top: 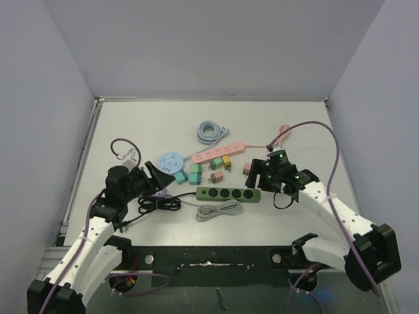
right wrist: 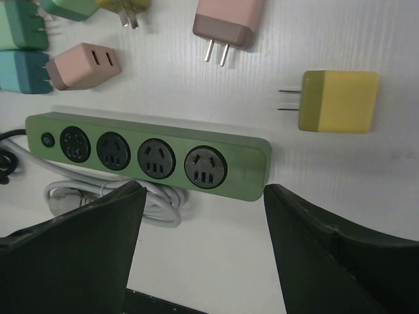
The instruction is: Insert the plug
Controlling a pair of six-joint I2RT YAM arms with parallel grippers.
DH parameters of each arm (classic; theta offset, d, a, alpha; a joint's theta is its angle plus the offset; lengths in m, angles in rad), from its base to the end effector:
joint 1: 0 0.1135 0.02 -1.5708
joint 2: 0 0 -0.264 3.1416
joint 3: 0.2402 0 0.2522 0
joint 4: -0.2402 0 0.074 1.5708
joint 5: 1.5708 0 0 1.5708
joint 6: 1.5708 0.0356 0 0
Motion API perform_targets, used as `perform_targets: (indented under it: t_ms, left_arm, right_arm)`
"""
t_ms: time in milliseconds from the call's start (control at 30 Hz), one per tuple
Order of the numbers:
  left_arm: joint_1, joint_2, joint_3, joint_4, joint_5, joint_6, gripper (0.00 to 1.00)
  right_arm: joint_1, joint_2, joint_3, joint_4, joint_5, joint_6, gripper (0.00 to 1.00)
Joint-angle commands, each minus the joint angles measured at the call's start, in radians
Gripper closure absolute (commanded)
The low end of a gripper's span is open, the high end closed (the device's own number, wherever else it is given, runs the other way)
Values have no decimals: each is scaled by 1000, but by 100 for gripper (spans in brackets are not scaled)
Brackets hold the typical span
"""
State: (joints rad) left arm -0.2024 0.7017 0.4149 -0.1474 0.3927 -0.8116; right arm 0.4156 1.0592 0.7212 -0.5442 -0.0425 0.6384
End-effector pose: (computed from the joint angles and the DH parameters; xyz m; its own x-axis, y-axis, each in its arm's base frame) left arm 0.1611 -0.0470 0.2272 -0.6651 -0.5476 -0.5077 0.0630 0.6363 -0.7689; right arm 0.1928 0.0867 0.2345 -0.8224 0.2879 -0.4908 0.0772 0.9110 0.4050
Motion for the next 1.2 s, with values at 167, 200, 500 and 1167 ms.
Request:
perform_targets:
  t_ms: [167,200,500,1167]
  left_arm:
    - [-211,244,73,192,-215,24,36]
    - [-213,255,75,193,-222,26,36]
    - [-215,220,28,213,-249,9,36]
    - [-212,187,17,164,-328,-1,36]
  right_arm:
    - [250,341,223,213,162,229,20]
    - [262,377,247,225,175,272,20]
    - [308,602,398,168,332,605,29]
    - [304,724,436,164,230,702,46]
